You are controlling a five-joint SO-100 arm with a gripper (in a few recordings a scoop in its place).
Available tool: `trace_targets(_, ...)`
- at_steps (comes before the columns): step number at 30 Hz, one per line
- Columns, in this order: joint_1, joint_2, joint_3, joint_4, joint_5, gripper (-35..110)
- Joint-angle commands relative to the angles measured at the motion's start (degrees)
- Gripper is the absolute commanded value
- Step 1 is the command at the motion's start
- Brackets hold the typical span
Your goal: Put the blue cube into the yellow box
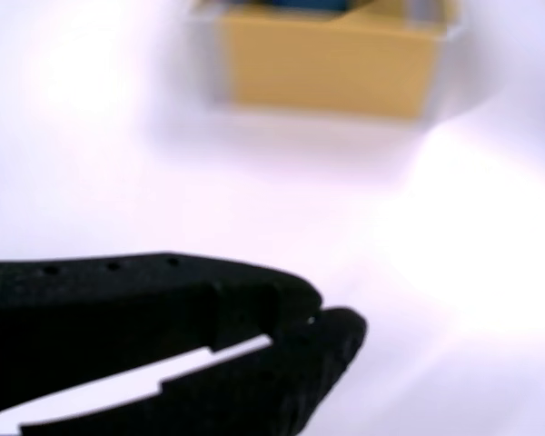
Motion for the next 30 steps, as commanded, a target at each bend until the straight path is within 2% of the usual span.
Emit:
trace_targets(1, 2.20, 15.56, 8.35, 2.29, -1.41, 0)
trace_targets(7, 4.75, 27.69, 19.07, 6.33, -0.09, 0)
trace_targets(18, 1.41, 41.48, 19.51, 40.52, 12.39, 0)
trace_targets(25, -6.33, 44.74, 19.51, 61.79, 9.14, 0)
trace_targets(26, -6.86, 44.91, 19.51, 64.42, 7.91, 0)
trace_targets(30, -7.03, 45.18, 19.51, 66.97, 17.84, 1)
